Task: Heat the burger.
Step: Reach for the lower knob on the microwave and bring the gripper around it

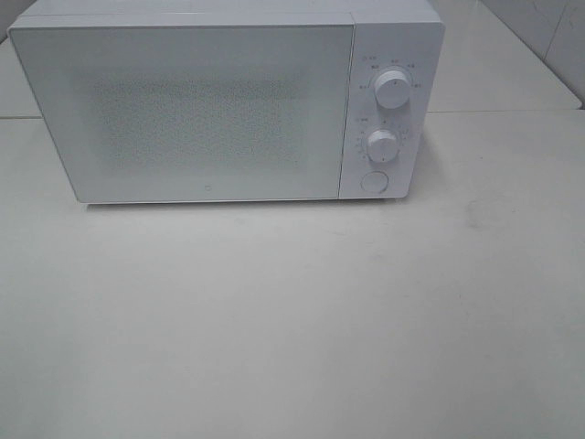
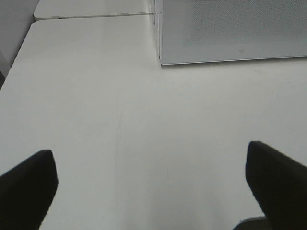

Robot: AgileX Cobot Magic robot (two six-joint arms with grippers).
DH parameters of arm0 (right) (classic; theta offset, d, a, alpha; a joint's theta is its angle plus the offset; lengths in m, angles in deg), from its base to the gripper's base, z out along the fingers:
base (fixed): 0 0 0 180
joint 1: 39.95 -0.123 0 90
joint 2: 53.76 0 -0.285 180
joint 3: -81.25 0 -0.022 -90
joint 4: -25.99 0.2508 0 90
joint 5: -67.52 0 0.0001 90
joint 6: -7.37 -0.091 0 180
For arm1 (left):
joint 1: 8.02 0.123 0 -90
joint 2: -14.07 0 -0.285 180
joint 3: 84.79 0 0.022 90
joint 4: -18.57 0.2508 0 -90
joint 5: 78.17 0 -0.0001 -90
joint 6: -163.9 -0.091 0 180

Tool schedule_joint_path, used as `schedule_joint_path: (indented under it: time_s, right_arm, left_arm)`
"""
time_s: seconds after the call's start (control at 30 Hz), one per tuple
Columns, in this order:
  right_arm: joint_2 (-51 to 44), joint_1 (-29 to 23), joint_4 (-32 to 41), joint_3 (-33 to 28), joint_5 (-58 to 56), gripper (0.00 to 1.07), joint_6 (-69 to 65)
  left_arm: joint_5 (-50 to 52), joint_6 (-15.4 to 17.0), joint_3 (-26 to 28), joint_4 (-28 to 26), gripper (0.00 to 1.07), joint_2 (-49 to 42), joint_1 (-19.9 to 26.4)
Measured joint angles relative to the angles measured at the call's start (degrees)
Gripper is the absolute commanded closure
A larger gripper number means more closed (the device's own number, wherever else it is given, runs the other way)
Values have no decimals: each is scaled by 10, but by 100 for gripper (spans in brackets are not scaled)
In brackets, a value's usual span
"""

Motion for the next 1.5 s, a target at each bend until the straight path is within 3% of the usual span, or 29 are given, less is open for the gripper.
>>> schedule_joint_path:
  time_s: [1.13, 1.5]
  right_arm:
    - [0, 0, 0, 0, 1, 34, 0]
    - [61, 0, 0, 19, 96, 33, -1]
  left_arm:
    - [0, 2, -1, 1, 6, 0, 0]
    - [0, 2, -1, 1, 6, 0, 0]
